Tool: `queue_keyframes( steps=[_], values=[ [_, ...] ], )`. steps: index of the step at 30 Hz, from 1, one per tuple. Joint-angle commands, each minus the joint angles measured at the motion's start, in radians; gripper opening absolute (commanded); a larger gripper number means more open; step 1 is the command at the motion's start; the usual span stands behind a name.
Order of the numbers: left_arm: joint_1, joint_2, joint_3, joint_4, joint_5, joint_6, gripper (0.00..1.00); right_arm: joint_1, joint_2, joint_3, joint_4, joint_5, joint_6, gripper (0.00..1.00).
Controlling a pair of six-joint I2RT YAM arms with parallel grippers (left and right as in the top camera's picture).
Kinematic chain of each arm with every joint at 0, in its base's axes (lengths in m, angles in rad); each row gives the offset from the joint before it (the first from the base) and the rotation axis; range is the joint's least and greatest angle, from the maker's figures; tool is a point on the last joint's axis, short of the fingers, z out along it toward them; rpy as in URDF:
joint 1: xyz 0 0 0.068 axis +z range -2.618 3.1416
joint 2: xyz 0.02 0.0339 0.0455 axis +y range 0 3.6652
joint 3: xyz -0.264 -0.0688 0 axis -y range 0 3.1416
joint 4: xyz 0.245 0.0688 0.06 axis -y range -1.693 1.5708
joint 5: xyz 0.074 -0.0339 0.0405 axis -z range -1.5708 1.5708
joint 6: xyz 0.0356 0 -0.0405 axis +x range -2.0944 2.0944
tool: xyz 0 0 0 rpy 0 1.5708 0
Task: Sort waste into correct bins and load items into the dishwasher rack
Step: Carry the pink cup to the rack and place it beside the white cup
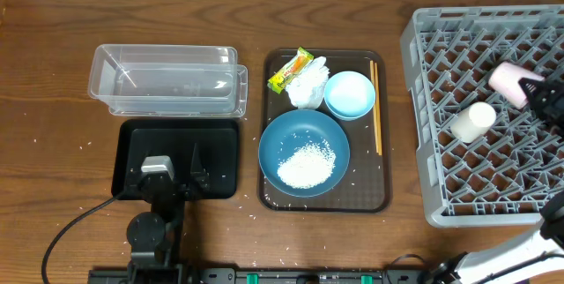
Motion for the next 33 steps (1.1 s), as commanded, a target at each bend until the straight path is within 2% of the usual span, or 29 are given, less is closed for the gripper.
queue_keyframes(
  steps=[1, 10, 17, 21, 26, 31, 33],
  values=[
    [0.004, -0.006, -0.019, -0.036, -0.012, 0.006, 0.97, -0.002, 0.045, -0.006, -0.002, -0.011, 0.024, 0.01],
    [0.004, -0.006, -0.019, -0.036, -0.012, 0.006, 0.97, -0.021, 0.058, -0.006, -0.022, 0.008, 0.047, 0.02],
    [0.004, -0.006, -0.019, -0.036, -0.012, 0.006, 0.97, -0.079, 0.011, -0.006, -0.138, 0.092, 0.035, 0.03],
    [0.004, -0.006, -0.019, -0.036, -0.012, 0.006, 0.97, -0.109, -0.042, -0.006, -0.215, 0.138, 0.006, 0.11],
    [0.004, -0.006, -0.019, -0.036, -0.012, 0.006, 0.97, -0.130, -0.121, -0.006, -0.266, 0.144, 0.007, 0.16],
    [0.004, -0.006, -0.019, -0.036, -0.012, 0.006, 0.97, -0.139, -0.248, -0.006, -0.269, 0.263, 0.127, 0.18],
    [0.004, -0.006, -0.019, -0.036, -0.012, 0.006, 0.97, -0.138, -0.319, -0.006, -0.273, 0.343, 0.176, 0.24]
  ],
)
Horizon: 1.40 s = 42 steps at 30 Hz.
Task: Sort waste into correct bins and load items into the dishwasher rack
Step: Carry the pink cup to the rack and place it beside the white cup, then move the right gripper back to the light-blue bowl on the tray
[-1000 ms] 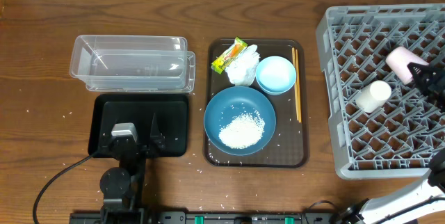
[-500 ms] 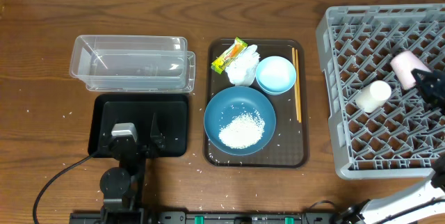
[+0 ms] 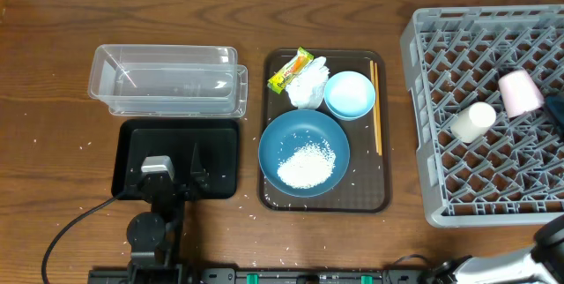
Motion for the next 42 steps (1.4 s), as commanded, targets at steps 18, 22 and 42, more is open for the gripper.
queue_keyframes(
  steps=[18, 22, 42],
  values=[
    [0.004, -0.006, -0.019, -0.036, -0.012, 0.006, 0.96, 0.187, -0.418, -0.005, -0.005, 0.467, 0.162, 0.39],
    [0.004, -0.006, -0.019, -0.036, -0.012, 0.006, 0.97, 0.360, -0.435, -0.005, -0.010, 0.566, 0.119, 0.38],
    [0.004, -0.006, -0.019, -0.036, -0.012, 0.006, 0.96, 1.268, -0.225, 0.010, -0.155, 0.981, 0.179, 0.55]
  ],
)
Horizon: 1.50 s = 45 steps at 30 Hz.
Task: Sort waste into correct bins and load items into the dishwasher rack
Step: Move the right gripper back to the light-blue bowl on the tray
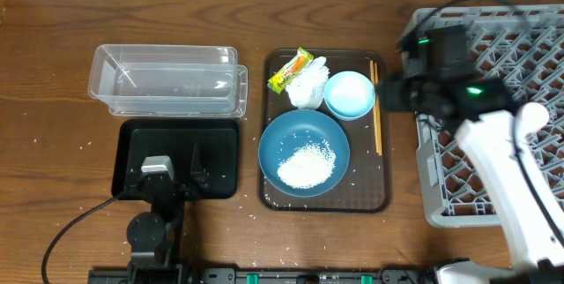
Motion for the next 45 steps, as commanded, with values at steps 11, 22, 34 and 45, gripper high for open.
queue_keyframes(
  steps=[11, 22, 34, 45],
  values=[
    [0.004, -0.006, -0.019, -0.036, -0.012, 0.006, 0.97, 0.246, 0.188, 0.008, -0.039, 0.077, 0.056, 0.99],
    [0.004, -0.006, -0.019, -0.036, -0.012, 0.006, 0.96, 0.182, 0.188, 0.008, -0.080, 0.298, 0.178, 0.82],
    [0.004, -0.006, -0.019, -0.036, -0.012, 0.006, 0.96, 0.113, 0.188, 0.008, 0.063, 0.305, 0.192, 0.61],
    [0.004, -0.006, -0.019, -0.036, -0.012, 0.006, 0.96, 0.115, 0.192, 0.007, 0.161, 0.248, 0.240, 0.99]
  ],
)
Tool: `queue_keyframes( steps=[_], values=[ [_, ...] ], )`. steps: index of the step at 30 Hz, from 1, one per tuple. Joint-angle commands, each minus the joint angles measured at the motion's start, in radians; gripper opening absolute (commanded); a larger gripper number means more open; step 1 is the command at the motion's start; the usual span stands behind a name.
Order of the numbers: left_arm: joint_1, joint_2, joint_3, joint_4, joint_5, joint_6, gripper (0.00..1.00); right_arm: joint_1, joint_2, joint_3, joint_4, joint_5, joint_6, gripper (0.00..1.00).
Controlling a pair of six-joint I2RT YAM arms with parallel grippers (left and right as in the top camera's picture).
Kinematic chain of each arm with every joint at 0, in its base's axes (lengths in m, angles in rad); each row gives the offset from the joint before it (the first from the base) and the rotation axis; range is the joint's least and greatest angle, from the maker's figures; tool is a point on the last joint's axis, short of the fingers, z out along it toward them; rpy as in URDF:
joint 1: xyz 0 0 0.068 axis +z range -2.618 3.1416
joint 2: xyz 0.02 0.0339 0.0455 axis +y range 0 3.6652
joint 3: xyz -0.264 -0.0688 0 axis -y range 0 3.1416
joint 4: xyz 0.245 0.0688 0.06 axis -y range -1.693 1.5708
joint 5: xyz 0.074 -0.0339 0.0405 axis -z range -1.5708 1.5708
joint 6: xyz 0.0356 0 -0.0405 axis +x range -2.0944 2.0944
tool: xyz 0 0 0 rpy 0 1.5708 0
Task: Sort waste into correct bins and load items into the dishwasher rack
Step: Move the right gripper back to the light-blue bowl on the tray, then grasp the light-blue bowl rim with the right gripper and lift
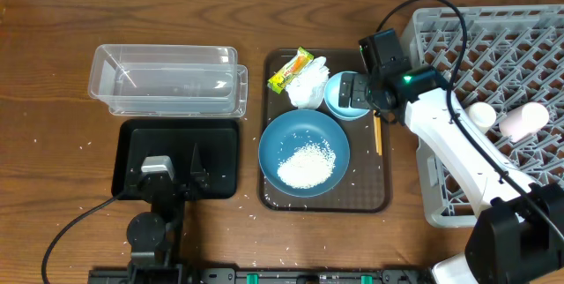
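Note:
A brown tray (324, 198) holds a blue bowl of rice (304, 154), a small light-blue bowl (337, 100), a crumpled white tissue (307, 86), a green-and-yellow snack wrapper (291, 69) and chopsticks (377, 132). My right gripper (350, 91) hangs over the small bowl, apparently open; whether it touches the rim cannot be told. The grey dishwasher rack (493, 28) at the right holds a white cup (481, 115) and a pink cup (524, 119), both on their sides. My left gripper (198, 168) rests over the black bin (141, 143), its two fingers slightly apart.
A clear plastic bin (167, 81) stands behind the black bin at the left. The right arm stretches from the front right corner across the rack's left edge. A black cable loops over the rack. Rice grains lie scattered on the wooden table.
My right gripper has shifted left from the gap between rack and tray to a spot over the small light-blue bowl. The pink and white cups show again in the rack. The left arm stays put.
My right gripper was at the rack's right side by the pink cup. Then the pink cup lay free in the rack beside the white cup, the gripper off to the right. Later the arm reached across the rack's left edge, and now it is over the small bowl.

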Motion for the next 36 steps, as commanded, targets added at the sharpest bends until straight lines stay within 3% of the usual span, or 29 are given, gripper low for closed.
queue_keyframes(
  steps=[1, 12, 14, 19, 24, 29, 36],
  values=[
    [0.004, -0.006, -0.019, -0.036, -0.012, 0.006, 0.96, -0.010, 0.005, 0.007, 0.027, -0.013, 0.023, 0.99],
    [0.004, -0.006, -0.019, -0.036, -0.012, 0.006, 0.96, 0.076, 0.043, 0.007, 0.219, -0.085, -0.028, 0.95],
    [0.004, -0.006, -0.019, -0.036, -0.012, 0.006, 0.96, 0.095, 0.081, 0.011, 0.262, -0.085, -0.034, 0.99],
    [0.004, -0.006, -0.019, -0.036, -0.012, 0.006, 0.97, 0.085, 0.246, 0.155, 0.153, -0.115, -0.098, 0.99],
    [0.004, -0.006, -0.019, -0.036, -0.012, 0.006, 0.97, 0.098, 0.366, 0.316, 0.064, -0.088, -0.117, 0.84],
    [0.004, -0.006, -0.019, -0.036, -0.012, 0.006, 0.96, 0.115, 0.394, 0.325, 0.037, -0.023, -0.027, 0.63],
    [0.004, -0.006, -0.019, -0.036, -0.012, 0.006, 0.97, 0.122, 0.457, 0.322, -0.006, -0.017, -0.004, 0.48]
  ],
)
